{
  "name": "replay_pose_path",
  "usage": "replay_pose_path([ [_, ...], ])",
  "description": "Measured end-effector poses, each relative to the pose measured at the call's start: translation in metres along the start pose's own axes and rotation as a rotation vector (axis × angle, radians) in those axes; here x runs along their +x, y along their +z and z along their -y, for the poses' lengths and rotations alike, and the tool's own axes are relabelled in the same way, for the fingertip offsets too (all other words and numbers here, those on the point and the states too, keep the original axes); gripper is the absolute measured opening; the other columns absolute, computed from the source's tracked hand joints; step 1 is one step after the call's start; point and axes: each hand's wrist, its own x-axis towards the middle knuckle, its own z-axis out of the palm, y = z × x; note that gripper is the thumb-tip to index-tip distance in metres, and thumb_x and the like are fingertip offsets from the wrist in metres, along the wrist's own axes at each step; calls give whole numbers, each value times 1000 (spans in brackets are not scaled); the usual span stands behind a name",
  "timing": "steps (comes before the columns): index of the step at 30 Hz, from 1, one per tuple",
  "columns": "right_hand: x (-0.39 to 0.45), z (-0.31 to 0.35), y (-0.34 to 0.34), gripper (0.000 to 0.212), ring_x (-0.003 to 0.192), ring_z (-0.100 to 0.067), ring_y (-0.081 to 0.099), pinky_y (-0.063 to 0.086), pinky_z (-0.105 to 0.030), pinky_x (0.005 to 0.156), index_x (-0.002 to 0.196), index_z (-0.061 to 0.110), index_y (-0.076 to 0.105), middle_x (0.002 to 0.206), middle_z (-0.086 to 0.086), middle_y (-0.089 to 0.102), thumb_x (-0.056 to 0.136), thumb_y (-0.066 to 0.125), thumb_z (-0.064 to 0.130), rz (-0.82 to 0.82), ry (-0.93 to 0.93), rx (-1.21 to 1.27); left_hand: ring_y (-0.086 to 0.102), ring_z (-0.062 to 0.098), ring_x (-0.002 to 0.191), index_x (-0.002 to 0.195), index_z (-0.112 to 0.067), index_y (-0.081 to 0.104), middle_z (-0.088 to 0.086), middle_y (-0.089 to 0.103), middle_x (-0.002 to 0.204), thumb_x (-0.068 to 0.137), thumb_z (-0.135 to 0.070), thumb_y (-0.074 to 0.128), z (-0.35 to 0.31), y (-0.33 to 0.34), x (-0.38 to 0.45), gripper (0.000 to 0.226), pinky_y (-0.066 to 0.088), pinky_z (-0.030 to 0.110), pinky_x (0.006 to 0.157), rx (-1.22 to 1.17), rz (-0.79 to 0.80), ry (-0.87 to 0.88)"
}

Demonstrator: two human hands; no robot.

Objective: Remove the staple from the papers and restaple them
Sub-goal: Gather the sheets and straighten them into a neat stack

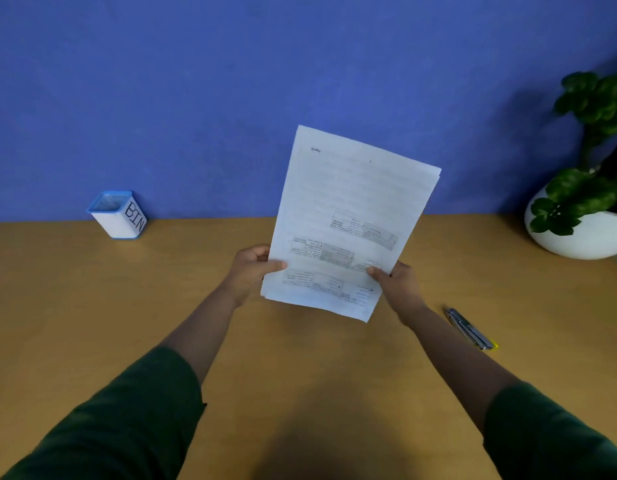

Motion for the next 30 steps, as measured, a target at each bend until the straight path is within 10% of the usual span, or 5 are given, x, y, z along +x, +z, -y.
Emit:
replay_pose_path([
  [11,-7,-21,8,28,89,-21,64,53,-31,77,115,9,63,101,-2,66,87,61,8,99,88,-64,64,26,99,111,-6,64,10,67,110,74,3,73,25,19,-14,39,51,36,87,35,-9,-78],
  [17,-1,-14,5,26,81,-10,64,51,-20,66,114,9,63,96,3,66,87,61,8,88,85,-17,67,10,88,98,-18,68,1,69,100,76,-2,72,17,15,-10,28,52,19,71,56,-14,-25],
  [30,-10,-33,9,27,107,-35,61,50,-51,95,116,2,58,118,-17,63,90,57,5,183,375,138,66,7,78,88,-22,70,-6,70,89,79,-3,67,21,19,-8,22,52,22,66,156,-63,-81],
])
